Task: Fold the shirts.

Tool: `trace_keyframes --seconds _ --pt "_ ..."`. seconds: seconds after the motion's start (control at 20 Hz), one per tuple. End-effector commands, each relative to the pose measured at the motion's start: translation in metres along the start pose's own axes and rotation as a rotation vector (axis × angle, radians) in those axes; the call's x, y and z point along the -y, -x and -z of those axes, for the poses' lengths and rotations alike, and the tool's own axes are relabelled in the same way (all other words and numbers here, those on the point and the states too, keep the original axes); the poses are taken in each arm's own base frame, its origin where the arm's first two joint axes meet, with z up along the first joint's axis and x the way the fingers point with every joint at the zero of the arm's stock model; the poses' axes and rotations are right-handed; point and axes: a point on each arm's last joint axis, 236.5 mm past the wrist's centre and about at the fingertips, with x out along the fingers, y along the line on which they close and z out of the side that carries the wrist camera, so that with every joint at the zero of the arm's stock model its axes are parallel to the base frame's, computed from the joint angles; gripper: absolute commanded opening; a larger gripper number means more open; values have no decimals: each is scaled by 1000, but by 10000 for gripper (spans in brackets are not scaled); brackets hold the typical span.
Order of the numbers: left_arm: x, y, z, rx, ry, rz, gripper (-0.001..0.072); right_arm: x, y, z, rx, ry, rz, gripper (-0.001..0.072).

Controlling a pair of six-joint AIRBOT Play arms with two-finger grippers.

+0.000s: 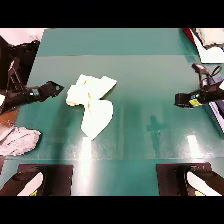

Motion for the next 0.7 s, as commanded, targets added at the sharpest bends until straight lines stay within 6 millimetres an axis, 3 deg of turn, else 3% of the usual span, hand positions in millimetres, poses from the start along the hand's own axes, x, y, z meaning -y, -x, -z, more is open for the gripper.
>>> trace_keyframes --seconds 0.0,0.1,0.2,0.45,0.5,0.6,0.65 --pt "4 -31 10 -94 -77 24 660 -16 32 -41 240 4 -44 15" --pt "-3 -58 26 -174 -153 -12 660 -19 52 -52 330 15 -48 15" --pt "-23 -80 43 -266 -156 -85 660 -22 61 -50 348 22 -51 15" --pt "-43 -101 51 -314 -106 -131 654 -23 59 -35 291 27 -52 15" --pt "-43 -102 52 -318 -113 -131 486 -23 59 -33 283 28 -52 15" --pt "-41 -102 53 -324 -157 -114 20 -25 58 -31 274 26 -61 15" --pt "-37 -103 52 -320 -151 -95 25 -29 58 -29 265 24 -79 15"
